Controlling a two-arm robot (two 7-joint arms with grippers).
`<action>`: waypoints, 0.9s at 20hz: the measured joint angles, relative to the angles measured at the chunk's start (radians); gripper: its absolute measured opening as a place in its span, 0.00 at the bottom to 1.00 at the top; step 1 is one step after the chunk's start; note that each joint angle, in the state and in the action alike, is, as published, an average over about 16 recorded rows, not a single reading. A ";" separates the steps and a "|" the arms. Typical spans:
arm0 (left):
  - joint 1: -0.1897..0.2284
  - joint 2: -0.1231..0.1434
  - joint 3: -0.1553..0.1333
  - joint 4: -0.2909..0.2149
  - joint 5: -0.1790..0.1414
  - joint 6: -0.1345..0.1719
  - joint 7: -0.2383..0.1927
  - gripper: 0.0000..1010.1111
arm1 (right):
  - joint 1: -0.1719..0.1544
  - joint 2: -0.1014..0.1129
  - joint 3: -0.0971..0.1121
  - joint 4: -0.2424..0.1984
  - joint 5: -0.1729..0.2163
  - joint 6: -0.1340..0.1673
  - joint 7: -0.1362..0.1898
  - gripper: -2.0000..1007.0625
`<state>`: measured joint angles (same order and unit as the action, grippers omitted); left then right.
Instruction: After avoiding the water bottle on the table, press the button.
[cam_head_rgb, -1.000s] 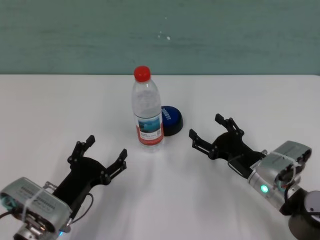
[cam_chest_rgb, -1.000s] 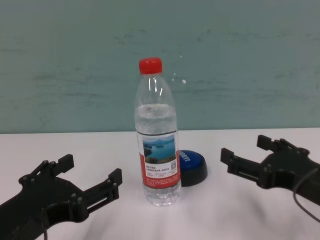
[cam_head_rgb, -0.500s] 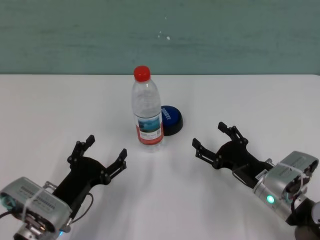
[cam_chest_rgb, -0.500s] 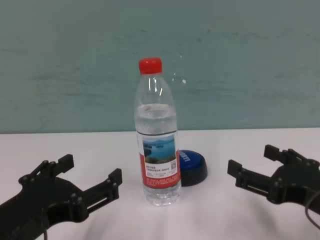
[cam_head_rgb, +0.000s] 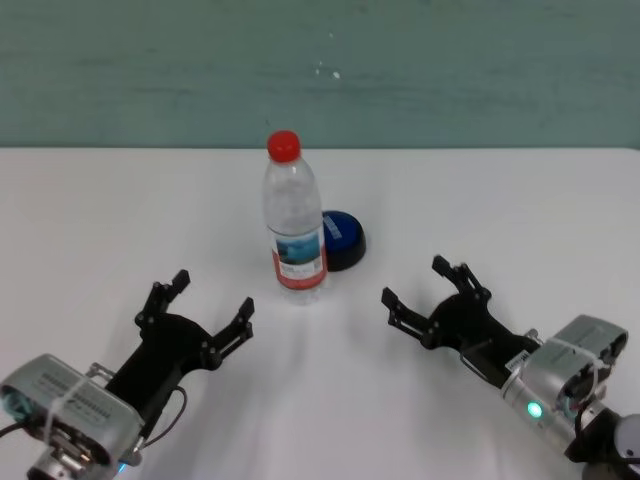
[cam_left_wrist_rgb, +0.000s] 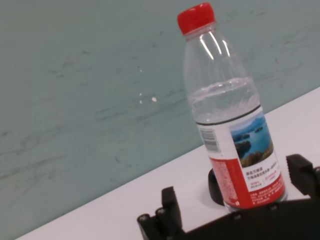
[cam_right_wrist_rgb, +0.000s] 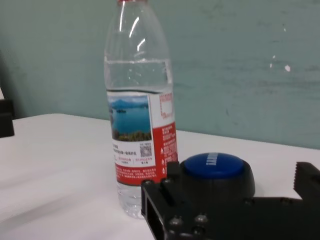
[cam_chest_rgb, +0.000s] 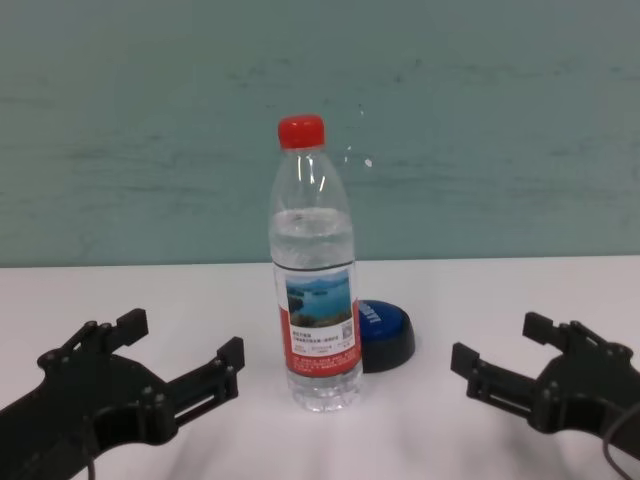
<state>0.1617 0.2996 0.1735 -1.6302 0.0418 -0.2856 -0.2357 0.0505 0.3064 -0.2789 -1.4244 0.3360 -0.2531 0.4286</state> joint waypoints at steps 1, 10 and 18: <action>0.000 0.000 0.000 0.000 0.000 0.000 0.000 0.99 | 0.002 -0.001 0.000 0.006 0.002 -0.002 0.002 1.00; 0.000 0.000 0.000 0.000 0.000 0.000 0.000 0.99 | 0.009 -0.010 0.012 0.032 0.031 -0.017 0.017 1.00; 0.000 0.000 0.000 0.000 0.000 0.000 0.000 0.99 | 0.000 -0.009 0.018 0.015 0.029 -0.045 0.019 1.00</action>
<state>0.1617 0.2996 0.1735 -1.6302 0.0418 -0.2856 -0.2357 0.0510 0.2977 -0.2612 -1.4091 0.3650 -0.2985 0.4471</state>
